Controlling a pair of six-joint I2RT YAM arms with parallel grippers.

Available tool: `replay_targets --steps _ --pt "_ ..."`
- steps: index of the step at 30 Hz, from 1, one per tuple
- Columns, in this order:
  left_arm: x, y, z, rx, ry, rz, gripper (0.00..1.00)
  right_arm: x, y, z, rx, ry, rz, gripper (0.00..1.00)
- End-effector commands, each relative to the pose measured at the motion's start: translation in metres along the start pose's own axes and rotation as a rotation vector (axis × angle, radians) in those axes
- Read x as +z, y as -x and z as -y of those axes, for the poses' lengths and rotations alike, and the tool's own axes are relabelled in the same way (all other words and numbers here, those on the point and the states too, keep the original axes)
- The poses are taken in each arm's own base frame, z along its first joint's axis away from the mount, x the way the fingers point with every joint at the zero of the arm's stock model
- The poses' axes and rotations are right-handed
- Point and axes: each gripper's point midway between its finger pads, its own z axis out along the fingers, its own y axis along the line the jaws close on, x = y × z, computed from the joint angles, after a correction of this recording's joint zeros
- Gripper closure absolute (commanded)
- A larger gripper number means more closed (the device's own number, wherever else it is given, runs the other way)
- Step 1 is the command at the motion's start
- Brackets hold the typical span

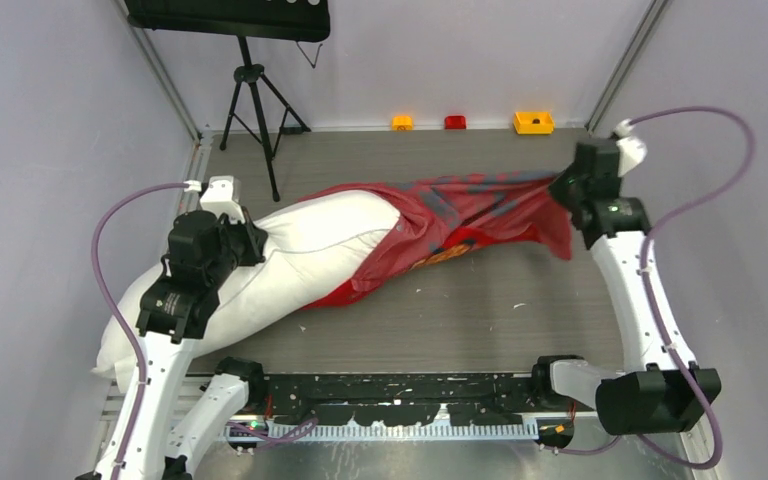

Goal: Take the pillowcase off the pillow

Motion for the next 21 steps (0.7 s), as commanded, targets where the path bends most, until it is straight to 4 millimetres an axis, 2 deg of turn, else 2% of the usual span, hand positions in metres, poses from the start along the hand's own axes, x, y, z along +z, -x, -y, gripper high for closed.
replay_targets --steps 1,3,6,9,13,16,19,21 --pt "-0.002 0.039 0.001 0.003 0.001 0.163 1.0 -0.055 0.112 0.003 0.195 0.019 0.265 1.0" --pt "0.002 0.035 0.002 -0.003 -0.005 0.151 1.0 -0.07 0.129 -0.014 0.263 0.103 0.302 1.0" --pt "0.007 0.032 0.002 0.0 -0.006 0.136 1.0 -0.087 0.144 -0.036 0.318 0.232 0.33 1.0" --pt "0.011 0.029 0.003 0.018 -0.014 0.119 1.0 -0.099 0.145 -0.057 0.269 0.347 0.313 1.0" --pt "0.021 0.018 0.01 0.021 -0.054 0.062 1.0 -0.106 0.143 -0.059 0.201 0.369 0.309 1.0" --pt "0.032 0.005 0.01 0.005 -0.055 0.005 1.0 -0.125 0.178 -0.042 0.218 0.266 0.439 1.0" --pt "0.034 0.004 -0.003 -0.008 0.028 -0.007 1.0 -0.149 0.22 -0.044 0.235 0.232 0.54 1.0" --pt "0.035 0.009 -0.009 -0.026 0.068 -0.008 1.0 -0.166 0.245 -0.054 0.248 0.249 0.584 1.0"
